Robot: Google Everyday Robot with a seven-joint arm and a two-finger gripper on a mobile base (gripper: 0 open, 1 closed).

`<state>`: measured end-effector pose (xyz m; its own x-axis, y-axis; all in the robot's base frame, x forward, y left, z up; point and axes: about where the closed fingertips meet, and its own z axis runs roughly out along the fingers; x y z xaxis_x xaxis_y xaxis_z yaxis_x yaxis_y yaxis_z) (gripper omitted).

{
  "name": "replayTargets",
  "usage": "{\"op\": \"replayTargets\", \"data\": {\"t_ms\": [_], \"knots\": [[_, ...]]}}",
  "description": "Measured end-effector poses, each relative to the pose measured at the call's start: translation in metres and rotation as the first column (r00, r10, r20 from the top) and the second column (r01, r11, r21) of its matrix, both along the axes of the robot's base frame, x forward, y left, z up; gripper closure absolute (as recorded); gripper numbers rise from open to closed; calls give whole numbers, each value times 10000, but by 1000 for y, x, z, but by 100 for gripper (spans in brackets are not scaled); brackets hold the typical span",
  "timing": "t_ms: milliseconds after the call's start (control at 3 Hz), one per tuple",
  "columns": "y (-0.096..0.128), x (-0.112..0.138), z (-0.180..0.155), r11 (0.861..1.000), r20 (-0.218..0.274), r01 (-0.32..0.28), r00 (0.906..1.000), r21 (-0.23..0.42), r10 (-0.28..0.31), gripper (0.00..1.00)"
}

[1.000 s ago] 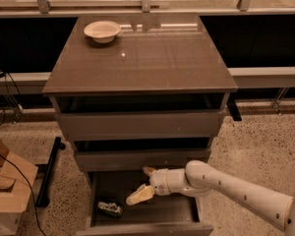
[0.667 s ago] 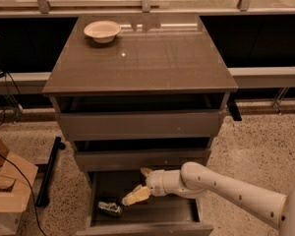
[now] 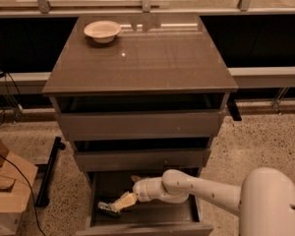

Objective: Pick green can from bottom drawer and place on counter

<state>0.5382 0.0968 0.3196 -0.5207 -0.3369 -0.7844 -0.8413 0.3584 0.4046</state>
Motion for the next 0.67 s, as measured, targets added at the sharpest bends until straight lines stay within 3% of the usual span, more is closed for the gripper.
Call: {"op": "replayTargets", "data": {"t_ms": [667], "knots": [[38, 7, -77, 9960, -27, -282, 9996, -845, 281, 0]]}}
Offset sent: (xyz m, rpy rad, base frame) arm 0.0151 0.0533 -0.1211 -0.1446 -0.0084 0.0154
